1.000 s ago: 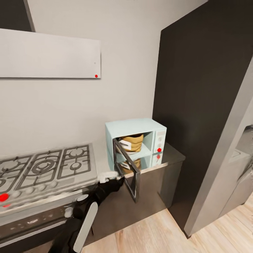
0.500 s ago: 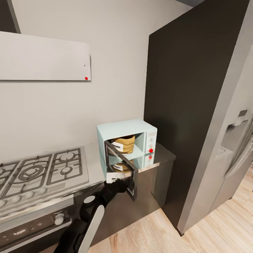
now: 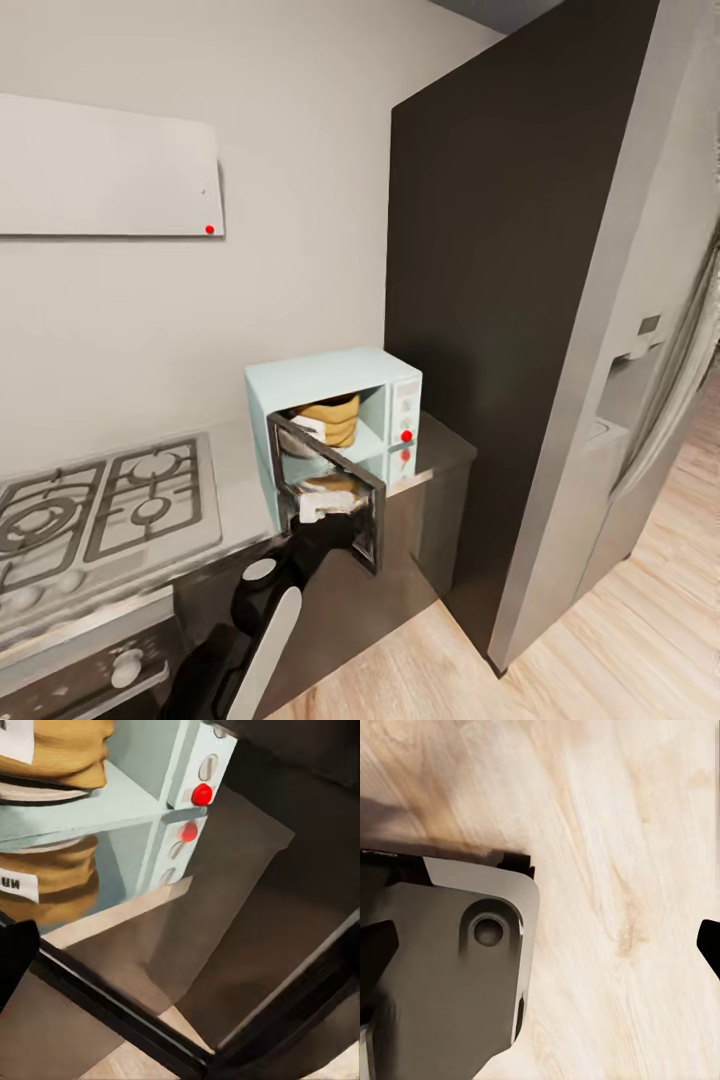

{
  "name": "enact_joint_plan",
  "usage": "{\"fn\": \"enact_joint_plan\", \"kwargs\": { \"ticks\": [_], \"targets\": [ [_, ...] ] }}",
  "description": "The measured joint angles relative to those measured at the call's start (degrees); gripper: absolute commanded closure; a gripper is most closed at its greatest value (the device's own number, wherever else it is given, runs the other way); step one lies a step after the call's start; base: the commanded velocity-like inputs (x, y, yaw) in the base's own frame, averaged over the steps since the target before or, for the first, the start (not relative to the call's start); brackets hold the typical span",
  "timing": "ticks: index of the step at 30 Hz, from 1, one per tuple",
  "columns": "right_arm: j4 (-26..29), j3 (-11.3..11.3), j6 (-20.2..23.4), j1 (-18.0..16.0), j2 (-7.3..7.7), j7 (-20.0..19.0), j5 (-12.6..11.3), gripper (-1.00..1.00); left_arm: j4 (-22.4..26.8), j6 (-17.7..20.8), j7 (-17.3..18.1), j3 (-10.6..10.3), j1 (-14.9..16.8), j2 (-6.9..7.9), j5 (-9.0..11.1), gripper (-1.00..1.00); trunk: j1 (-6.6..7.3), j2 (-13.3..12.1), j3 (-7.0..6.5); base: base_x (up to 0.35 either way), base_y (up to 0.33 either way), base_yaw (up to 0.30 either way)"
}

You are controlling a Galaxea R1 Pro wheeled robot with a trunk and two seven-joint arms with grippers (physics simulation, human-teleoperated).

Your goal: In the kitchen, take the popcorn bag from the countertop, put it into the microwave, and heat it until the popcorn is cooked so the cooked popcorn ends up inside the bag.

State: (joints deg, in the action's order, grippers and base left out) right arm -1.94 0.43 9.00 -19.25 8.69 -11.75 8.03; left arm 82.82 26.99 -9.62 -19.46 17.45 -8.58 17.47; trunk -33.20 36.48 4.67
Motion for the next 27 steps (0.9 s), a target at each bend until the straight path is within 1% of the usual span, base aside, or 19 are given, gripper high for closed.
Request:
{"fn": "enact_joint_plan", "kwargs": {
  "ticks": [1,2,4,9,18,27],
  "targets": [
    [0.0,0.0,0.0,0.0,0.0,0.0,0.0,-1.0,0.0,0.0,-0.1,-1.1,0.0,0.07,0.0,-1.0,0.0,0.0,-0.07,0.28,0.0,-0.168],
    [0.0,0.0,0.0,0.0,0.0,0.0,0.0,-1.0,0.0,-0.1,-0.1,-2.7,0.0,0.08,0.8,-1.0,0.0,0.0,-0.13,0.281,0.0,-0.168],
    [0.0,0.0,0.0,0.0,0.0,0.0,0.0,-1.0,0.0,-0.2,-0.2,-3.5,0.0,0.22,0.9,-1.0,0.0,0.0,-0.26,0.281,0.0,-0.168],
    [0.1,0.0,0.0,0.0,0.0,0.0,0.0,-1.0,0.0,-0.2,-0.2,-3.9,0.0,0.3,0.8,-1.0,0.0,0.0,-0.6,0.281,0.0,-0.168],
    [0.0,0.0,0.0,0.0,0.01,0.0,-0.1,-1.0,-0.1,-0.2,-0.3,-3.9,0.0,0.3,0.6,-1.0,0.0,0.0,-1.2,0.258,0.0,-0.168],
    [0.1,0.0,0.0,0.0,0.08,0.0,-0.1,-1.0,0.0,-0.2,-0.7,-3.6,0.0,0.3,0.9,-1.0,0.0,0.0,-1.35,0.242,0.0,-0.027]
  ]
}}
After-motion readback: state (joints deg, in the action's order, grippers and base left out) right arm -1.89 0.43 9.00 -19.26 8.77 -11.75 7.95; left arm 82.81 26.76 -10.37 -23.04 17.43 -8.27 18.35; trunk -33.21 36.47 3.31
